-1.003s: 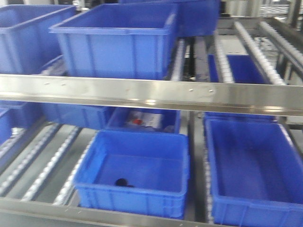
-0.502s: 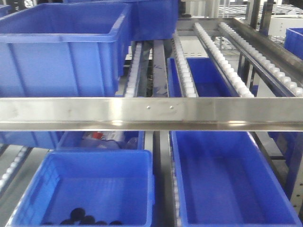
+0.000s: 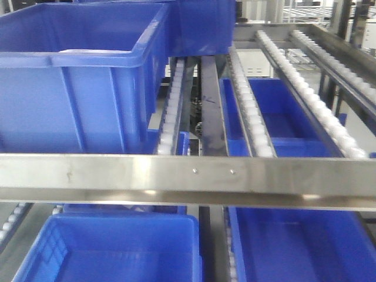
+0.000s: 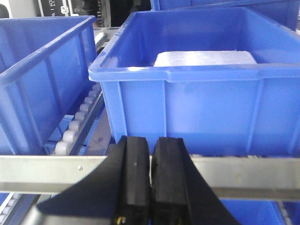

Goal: Move white bin to right shelf second layer

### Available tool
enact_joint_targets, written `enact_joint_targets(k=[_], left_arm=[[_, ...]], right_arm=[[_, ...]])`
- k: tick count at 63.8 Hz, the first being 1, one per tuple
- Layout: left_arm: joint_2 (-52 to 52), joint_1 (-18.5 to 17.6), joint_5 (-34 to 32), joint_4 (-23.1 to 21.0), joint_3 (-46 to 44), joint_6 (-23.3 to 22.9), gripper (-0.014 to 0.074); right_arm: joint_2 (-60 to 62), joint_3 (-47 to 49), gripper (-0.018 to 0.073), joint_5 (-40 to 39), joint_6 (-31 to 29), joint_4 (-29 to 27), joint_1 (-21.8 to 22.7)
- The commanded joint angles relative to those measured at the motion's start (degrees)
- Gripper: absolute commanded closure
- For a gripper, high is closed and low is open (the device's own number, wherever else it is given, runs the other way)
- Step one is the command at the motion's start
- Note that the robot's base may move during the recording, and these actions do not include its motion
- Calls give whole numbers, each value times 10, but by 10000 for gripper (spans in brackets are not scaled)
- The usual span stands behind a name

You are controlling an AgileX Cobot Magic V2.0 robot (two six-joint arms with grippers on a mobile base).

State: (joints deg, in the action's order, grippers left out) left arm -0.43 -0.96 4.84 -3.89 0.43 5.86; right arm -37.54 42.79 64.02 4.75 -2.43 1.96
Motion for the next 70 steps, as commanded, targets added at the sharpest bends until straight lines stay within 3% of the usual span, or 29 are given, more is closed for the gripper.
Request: enact_joint_targets(k=[1, 70], left_arm=[[-8, -2, -48, -3, 21, -1, 512], [-8, -2, -48, -3, 21, -1, 512]], right_arm=[[-1, 16, 502, -33, -3, -1, -1], [-1, 16, 502, -33, -3, -1, -1]])
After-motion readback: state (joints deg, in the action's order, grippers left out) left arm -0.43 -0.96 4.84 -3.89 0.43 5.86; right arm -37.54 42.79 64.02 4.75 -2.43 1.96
